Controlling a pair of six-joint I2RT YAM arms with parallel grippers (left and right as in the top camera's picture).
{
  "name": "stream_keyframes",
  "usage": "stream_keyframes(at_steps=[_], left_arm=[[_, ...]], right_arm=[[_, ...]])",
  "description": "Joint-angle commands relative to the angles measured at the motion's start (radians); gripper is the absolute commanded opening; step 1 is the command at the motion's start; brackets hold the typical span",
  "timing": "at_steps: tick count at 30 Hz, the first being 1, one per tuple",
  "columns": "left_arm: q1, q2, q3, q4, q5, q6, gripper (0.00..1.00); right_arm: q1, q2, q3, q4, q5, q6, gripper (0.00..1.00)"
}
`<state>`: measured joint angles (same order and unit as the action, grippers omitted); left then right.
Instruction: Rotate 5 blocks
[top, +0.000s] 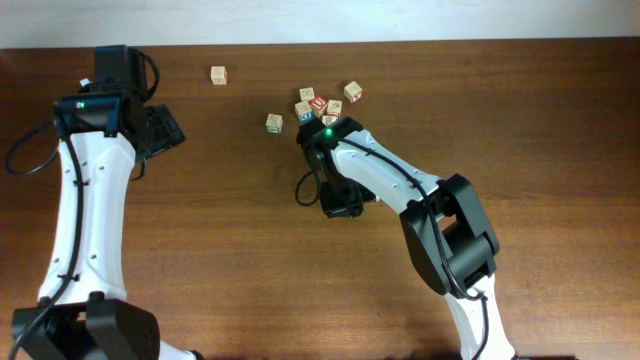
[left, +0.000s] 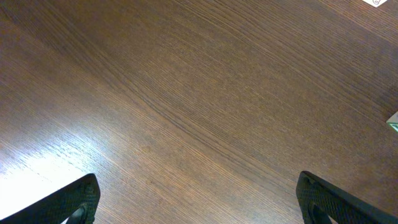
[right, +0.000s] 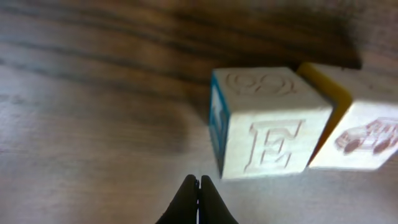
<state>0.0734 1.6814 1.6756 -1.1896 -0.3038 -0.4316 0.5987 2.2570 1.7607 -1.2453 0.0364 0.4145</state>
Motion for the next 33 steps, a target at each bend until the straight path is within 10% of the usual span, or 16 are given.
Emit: stream_keyframes(at_steps=[1, 33], left_arm=[[0.000, 0.002, 0.014, -0.001, -0.014, -0.013, 0.99], [0.000, 0.002, 0.014, -0.001, -0.014, -0.013, 0.99]], right_arm=[[-0.011, -0.019, -0.012, 0.023, 0.042, -0.017, 0.04], [-0.005, -0.023, 0.013, 0.180, -0.013, -0.197, 0.04]])
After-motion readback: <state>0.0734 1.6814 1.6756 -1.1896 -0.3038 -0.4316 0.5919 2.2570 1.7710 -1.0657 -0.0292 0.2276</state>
